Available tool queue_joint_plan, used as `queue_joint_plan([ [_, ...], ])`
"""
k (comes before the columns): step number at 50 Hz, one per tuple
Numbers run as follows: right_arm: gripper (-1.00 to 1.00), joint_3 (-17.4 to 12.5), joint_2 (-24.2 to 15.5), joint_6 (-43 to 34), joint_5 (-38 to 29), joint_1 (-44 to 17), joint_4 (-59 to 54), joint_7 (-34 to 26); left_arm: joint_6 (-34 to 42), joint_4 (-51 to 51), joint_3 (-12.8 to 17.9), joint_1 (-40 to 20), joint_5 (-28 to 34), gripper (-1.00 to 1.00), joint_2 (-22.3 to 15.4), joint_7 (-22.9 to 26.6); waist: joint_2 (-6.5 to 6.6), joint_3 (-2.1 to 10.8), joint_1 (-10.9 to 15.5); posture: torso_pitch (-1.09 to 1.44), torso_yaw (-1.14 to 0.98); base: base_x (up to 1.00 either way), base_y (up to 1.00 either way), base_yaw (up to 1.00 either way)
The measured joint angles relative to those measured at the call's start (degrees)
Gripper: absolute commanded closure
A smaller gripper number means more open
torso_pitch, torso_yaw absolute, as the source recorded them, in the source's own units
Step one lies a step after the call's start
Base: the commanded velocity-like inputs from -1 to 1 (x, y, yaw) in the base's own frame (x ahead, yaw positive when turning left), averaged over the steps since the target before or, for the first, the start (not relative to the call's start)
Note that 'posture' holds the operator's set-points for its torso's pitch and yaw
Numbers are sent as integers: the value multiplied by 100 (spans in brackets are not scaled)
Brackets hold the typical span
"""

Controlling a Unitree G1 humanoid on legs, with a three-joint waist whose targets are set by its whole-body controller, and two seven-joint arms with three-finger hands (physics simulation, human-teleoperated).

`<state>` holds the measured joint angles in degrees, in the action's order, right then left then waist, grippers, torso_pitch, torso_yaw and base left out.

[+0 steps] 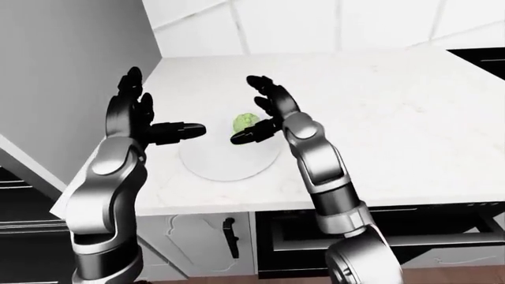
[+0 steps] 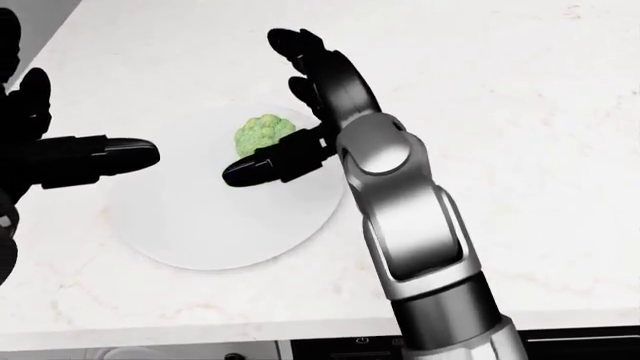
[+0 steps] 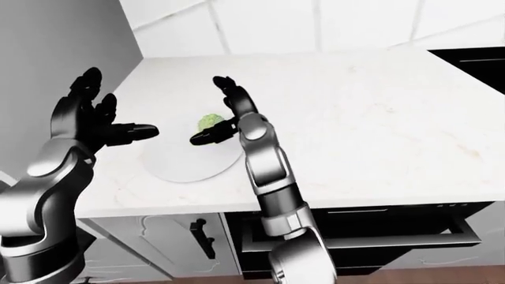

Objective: Place the broccoli on the top rack of the oven.

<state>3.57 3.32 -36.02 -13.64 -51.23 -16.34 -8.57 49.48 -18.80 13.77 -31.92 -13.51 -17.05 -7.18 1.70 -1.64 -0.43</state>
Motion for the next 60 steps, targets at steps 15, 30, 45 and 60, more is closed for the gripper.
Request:
queue_joint_plan([
  [15,-69,17,71,487,-174,-101,-605,59,44,-57,31,-3,-24,-100,-5,-18,10,8,1,0,0,0,0,0],
  [30,-65,1,84,955,-525,-329,-1233,161,32,-57,26,25,-35,-100,-6,-16,22,11,-4,0,0,0,0,0],
  [45,-58,-66,72,1354,-474,-767,-2035,286,163,-84,26,-173,-85,-100,-77,-16,36,16,-9,0,0,0,0,0],
  [60,-59,-23,138,1539,-534,-678,-2212,371,134,-90,43,-115,-110,-100,-85,-25,41,16,-10,0,0,0,0,0],
])
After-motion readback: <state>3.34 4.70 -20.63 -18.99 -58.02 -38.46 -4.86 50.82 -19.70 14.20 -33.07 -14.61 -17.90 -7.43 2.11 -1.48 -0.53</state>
